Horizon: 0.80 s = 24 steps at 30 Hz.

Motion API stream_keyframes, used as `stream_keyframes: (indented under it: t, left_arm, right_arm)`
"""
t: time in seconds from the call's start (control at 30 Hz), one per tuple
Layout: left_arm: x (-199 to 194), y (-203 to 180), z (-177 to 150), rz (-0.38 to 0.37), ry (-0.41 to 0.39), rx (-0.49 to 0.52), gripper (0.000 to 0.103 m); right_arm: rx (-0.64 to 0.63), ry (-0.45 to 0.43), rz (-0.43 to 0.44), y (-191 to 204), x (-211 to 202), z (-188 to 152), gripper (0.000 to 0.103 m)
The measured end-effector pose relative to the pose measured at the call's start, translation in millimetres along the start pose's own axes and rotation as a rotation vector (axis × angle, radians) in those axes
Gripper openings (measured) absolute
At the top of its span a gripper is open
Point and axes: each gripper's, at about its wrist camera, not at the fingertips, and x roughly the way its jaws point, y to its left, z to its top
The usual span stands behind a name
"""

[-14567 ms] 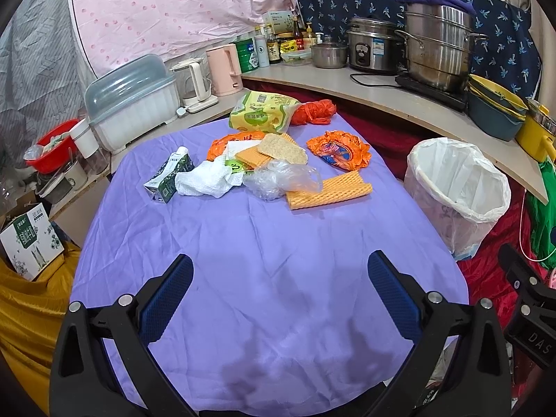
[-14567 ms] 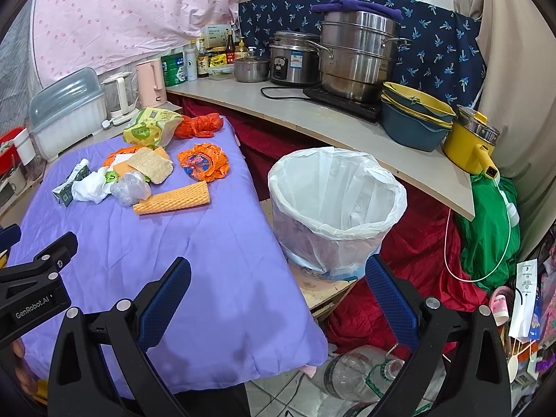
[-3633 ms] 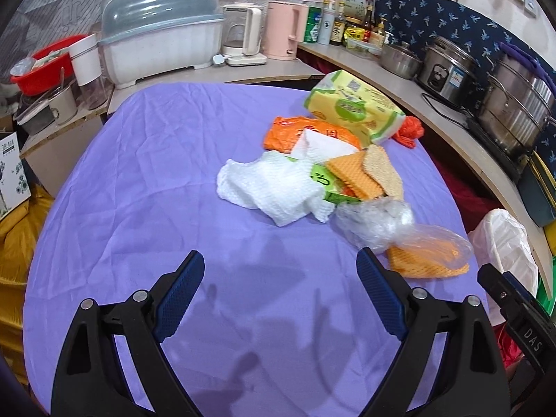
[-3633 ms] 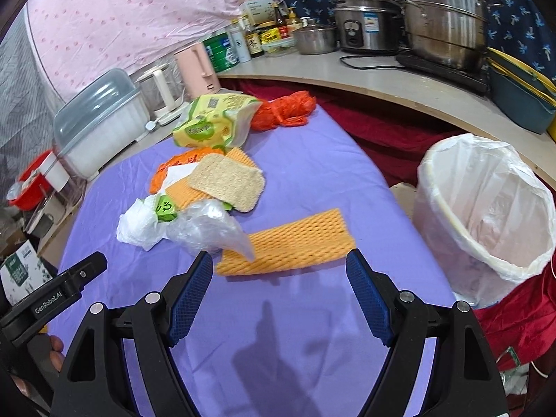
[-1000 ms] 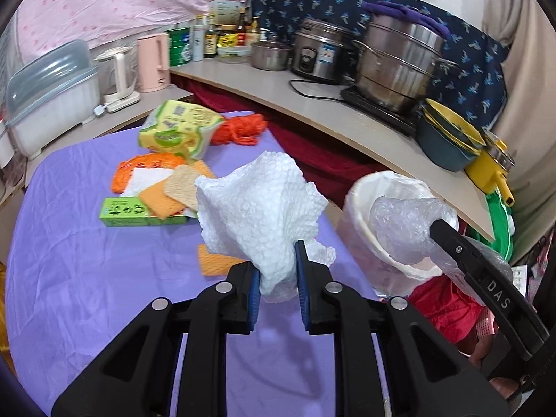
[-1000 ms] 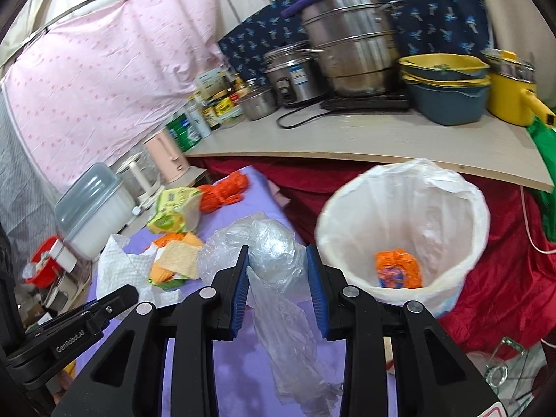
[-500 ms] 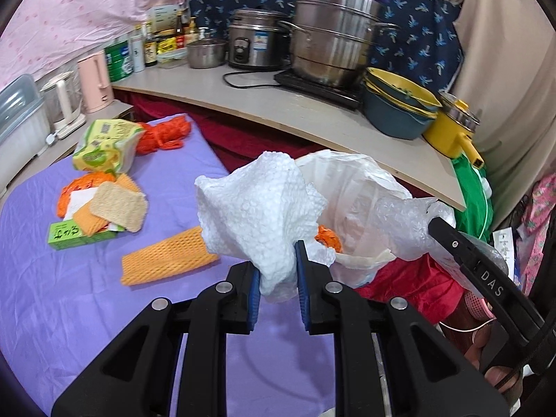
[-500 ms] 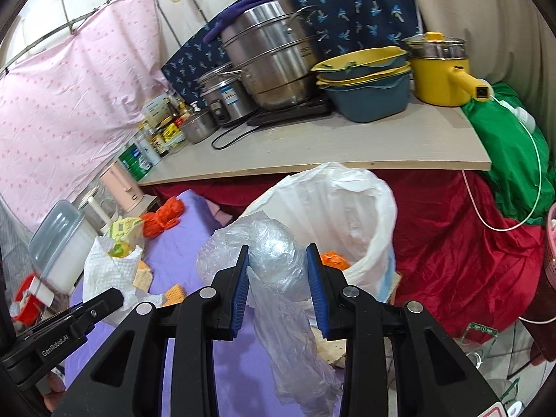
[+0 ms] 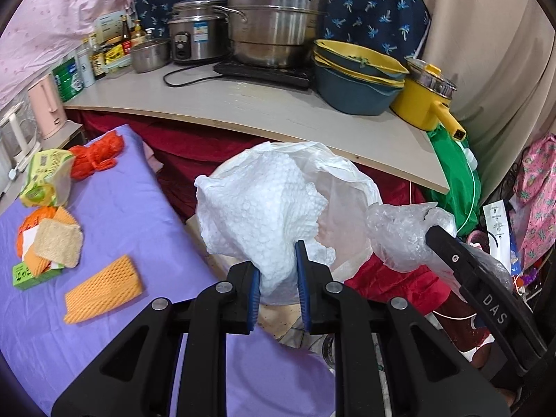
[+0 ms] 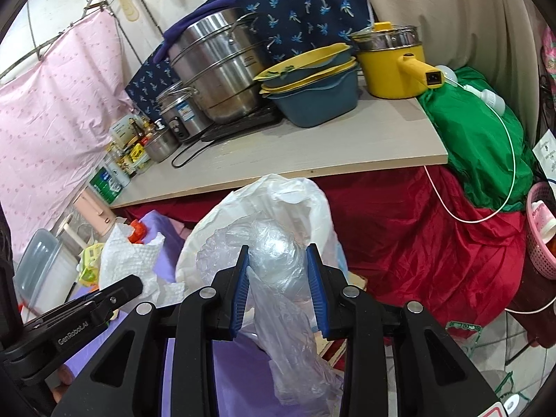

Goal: Collect trash
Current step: 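Carry the tissue and plastic wrap with both tools over the trash bin, then open the left tool to drop the tissue while the right tool drops the plastic wrap into the bin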

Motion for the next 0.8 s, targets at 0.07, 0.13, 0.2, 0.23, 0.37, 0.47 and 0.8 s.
stream_keyframes:
  t: [0.07, 0.13, 0.2, 0.23, 0.37, 0.47, 0.8]
  left_arm:
    - [11, -6, 4, -0.006, 0.012, 0.01, 0.018]
    - [19, -10, 7, -0.007, 0.018, 0.018, 0.019]
    - [25, -13, 9, -0.012, 0.019, 0.025, 0.019]
    - [28, -15, 11, -0.013, 0.019, 0.029, 0.019]
    - [41, -16, 17, -0.019, 0.031, 0.033, 0.019]
    - [46, -15, 20, -0.019, 0.031, 0.036, 0.026]
    - [42, -6, 28, 0.011, -0.013, 0.032, 0.058]
  right_arm:
    - [0.014, 0.0, -0.007, -6, 3, 2, 0.03]
    - [0.02, 0.0, -0.014, -9, 7, 4, 0.031]
    - [0.024, 0.001, -0.019, -11, 11, 6, 0.03]
    - [0.026, 0.002, -0.022, -12, 13, 7, 0.031]
    - [0.033, 0.006, -0.028, -12, 20, 8, 0.031]
    - [0.033, 0.01, -0.029, -12, 25, 8, 0.031]
    - [0.027, 0.011, -0.025, -5, 34, 12, 0.031]
